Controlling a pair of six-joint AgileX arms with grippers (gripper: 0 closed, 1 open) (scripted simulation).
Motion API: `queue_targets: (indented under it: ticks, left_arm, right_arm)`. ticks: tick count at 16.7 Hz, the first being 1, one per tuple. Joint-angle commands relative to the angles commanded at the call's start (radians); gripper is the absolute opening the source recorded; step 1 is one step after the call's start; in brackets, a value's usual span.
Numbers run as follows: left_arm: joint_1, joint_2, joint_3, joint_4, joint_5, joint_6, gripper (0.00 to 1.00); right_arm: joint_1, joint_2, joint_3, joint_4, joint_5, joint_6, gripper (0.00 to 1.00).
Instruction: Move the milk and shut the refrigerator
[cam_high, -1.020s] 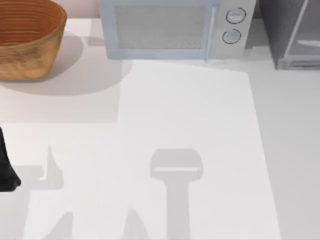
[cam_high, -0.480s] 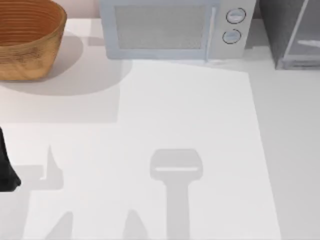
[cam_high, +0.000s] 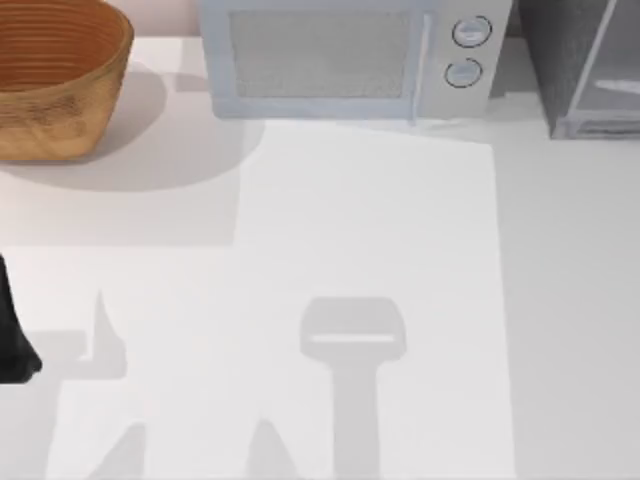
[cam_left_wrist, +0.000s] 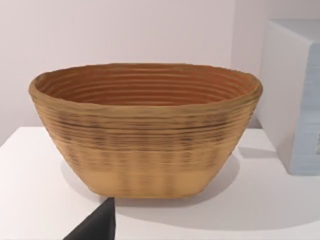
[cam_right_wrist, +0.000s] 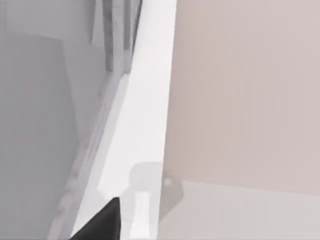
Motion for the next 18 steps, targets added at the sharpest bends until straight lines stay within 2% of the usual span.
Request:
queue_targets:
  ticks: [4,12,15,18]
  left_arm:
    - [0.000,0.000,0.000,0.000,0.000,0.000,1.00]
    - [0.000,0.000,0.000,0.000,0.000,0.000,1.00]
    - [0.000,0.000,0.000,0.000,0.000,0.000,1.00]
    - [0.000,0.000,0.000,0.000,0.000,0.000,1.00]
  right_arm:
    - [0.071,-0.004,-0.033,0.079,0.052,0.161,1.00]
    - [0.082,-0.018,-0.034,0.097,0.070,0.184,1.00]
    - [0.174,-0.047,-0.072,0.159,0.167,0.269,1.00]
    - [0.327,-0.059,-0.148,0.197,0.302,0.401,1.00]
